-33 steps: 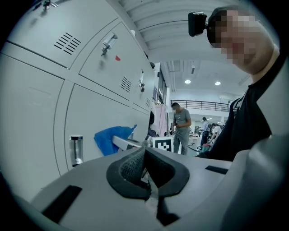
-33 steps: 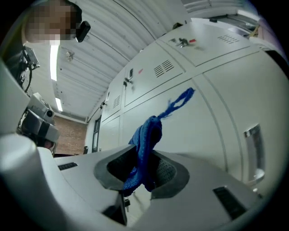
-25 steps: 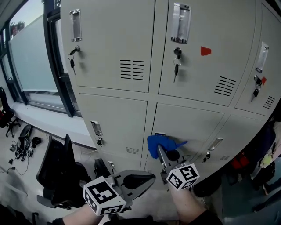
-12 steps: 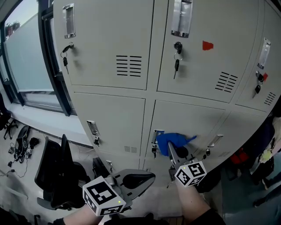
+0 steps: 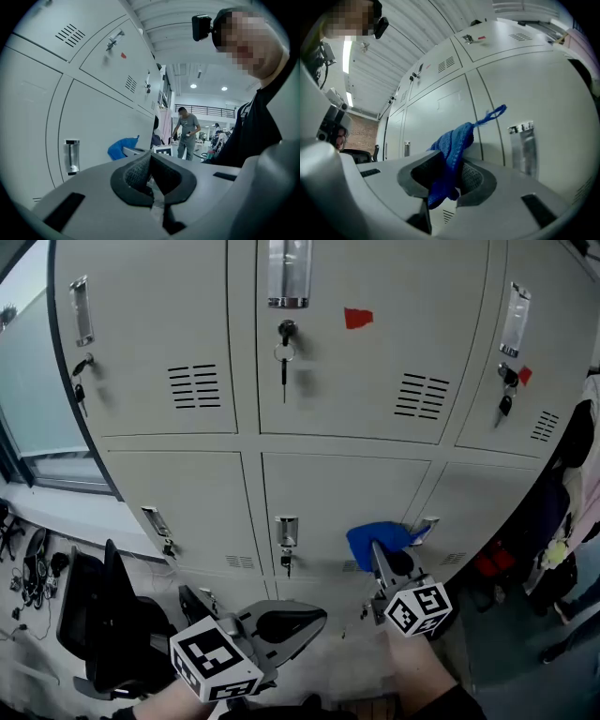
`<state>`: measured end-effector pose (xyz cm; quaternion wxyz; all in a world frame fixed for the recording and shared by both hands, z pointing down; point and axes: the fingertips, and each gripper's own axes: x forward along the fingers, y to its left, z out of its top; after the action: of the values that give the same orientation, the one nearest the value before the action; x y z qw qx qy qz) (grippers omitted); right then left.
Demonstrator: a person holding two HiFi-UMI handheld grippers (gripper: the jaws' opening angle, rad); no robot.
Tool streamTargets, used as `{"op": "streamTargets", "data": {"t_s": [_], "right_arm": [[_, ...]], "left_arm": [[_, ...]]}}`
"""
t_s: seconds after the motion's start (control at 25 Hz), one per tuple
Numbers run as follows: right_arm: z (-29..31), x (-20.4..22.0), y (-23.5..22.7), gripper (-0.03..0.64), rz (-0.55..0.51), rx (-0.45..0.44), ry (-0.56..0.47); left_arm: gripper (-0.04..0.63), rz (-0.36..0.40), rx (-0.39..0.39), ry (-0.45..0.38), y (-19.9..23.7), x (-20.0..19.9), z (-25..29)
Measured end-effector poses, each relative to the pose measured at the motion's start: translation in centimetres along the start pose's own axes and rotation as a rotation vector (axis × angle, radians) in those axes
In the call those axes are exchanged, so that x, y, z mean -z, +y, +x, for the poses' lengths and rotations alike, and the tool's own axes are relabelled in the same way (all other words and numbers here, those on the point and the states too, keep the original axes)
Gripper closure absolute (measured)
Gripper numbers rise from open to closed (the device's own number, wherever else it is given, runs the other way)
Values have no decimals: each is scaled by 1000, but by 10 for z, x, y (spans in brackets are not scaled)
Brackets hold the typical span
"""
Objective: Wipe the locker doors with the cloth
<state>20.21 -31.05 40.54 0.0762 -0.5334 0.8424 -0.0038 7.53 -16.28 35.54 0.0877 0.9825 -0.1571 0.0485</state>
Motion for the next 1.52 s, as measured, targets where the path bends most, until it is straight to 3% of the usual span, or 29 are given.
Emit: {"op": "streamTargets", "data": {"t_s": [0.48,0.88,1.04,1.28,1.52], "right_arm": [[-31,-8,-45,525,37,63,-35],[22,27,81,525,57,-159,14],[46,46,109,525,48,-193,52],[53,61,95,525,48,-157,73],[34,58,61,525,25,-107,71]], "left_arm": [[589,14,9,24,-21,4,29],[589,12,-41,20,-3,-1,-17],[589,8,-70,26,4,3,-39],[589,2,-113,24,13,4,-59],[589,2,-92,29,8,7,-45]]}}
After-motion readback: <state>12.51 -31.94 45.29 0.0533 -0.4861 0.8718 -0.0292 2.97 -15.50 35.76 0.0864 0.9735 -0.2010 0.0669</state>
